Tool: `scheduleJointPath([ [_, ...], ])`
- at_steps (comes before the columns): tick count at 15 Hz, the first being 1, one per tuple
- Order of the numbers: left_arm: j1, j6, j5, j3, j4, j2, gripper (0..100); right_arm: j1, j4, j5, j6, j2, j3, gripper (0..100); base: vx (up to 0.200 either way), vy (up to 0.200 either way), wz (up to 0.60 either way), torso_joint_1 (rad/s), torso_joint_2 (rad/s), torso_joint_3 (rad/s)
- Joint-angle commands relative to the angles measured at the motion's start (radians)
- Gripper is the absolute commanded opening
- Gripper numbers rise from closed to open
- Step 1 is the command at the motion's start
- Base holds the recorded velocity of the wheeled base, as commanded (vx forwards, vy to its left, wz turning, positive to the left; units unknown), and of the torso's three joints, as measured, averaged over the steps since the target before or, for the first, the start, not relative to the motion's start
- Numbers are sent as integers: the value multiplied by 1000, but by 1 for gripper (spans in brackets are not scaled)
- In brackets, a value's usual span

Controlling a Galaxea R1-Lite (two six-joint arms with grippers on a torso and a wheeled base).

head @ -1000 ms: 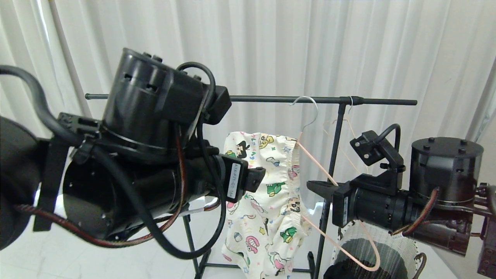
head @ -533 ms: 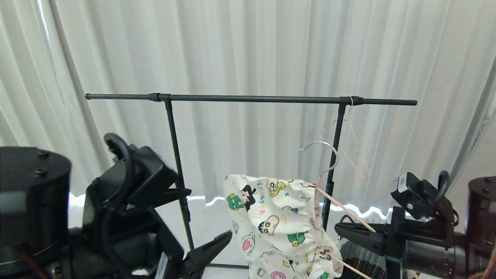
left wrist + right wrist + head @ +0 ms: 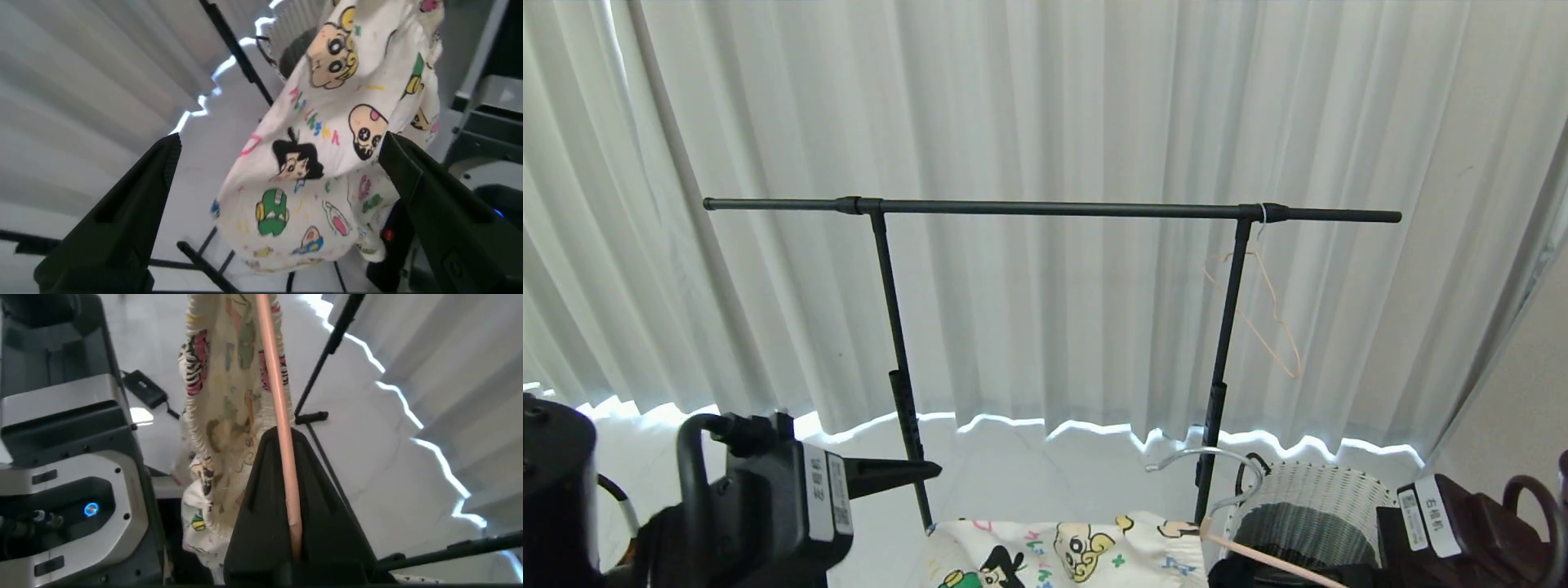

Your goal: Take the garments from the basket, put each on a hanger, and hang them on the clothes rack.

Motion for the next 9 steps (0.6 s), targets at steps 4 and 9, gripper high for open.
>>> scheduleJointPath([
  [4, -49, 1, -9, 7, -2, 121, 100, 71, 1, -1, 0, -53, 48, 0, 0, 0, 0, 0, 0, 0],
  [9, -110, -5, -25, -5, -20, 206, 100, 119, 1, -9, -2, -68, 47, 0, 0, 0, 0, 0, 0, 0],
])
